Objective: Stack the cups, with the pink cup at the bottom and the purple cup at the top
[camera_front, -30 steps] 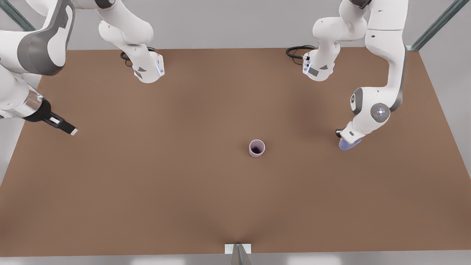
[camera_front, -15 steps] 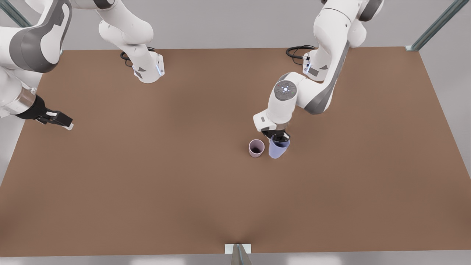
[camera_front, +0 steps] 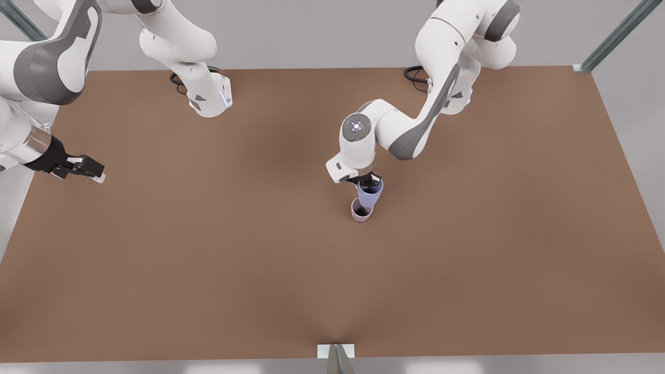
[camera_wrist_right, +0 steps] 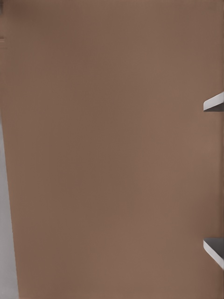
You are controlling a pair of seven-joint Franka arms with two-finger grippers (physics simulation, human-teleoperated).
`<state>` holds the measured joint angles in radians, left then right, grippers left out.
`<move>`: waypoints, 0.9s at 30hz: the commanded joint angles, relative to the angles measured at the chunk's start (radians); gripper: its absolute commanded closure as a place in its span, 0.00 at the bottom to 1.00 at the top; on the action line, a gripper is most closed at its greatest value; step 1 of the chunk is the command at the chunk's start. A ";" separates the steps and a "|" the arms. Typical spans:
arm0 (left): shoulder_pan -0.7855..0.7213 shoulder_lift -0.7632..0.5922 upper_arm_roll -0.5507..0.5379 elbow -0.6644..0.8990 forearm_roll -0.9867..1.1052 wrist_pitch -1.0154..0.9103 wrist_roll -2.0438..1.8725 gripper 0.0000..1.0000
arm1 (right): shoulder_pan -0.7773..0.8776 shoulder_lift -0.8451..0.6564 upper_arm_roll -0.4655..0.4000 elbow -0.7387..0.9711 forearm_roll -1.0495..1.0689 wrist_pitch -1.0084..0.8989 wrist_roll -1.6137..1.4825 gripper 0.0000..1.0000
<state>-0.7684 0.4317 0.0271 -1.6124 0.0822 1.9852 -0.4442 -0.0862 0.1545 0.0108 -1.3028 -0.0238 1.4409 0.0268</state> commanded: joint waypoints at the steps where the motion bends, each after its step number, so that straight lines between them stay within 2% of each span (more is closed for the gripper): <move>1: 0.000 0.009 -0.001 0.003 -0.004 -0.008 -0.268 0.79 | 0.005 -0.001 0.000 0.000 0.001 0.001 -0.088 0.00; 6: 0.000 0.045 -0.001 0.057 -0.006 -0.008 -0.284 0.79 | 0.005 0.005 0.002 -0.001 0.004 -0.001 -0.084 0.00; 27: -0.011 0.107 0.004 0.085 -0.004 0.029 -0.323 0.79 | -0.003 -0.004 -0.005 0.010 -0.008 -0.008 -0.087 0.00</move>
<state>-0.7792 0.5378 0.0304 -1.5283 0.0811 2.0079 -0.6932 -0.0843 0.1489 0.0033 -1.2937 -0.0299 1.4349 -0.0397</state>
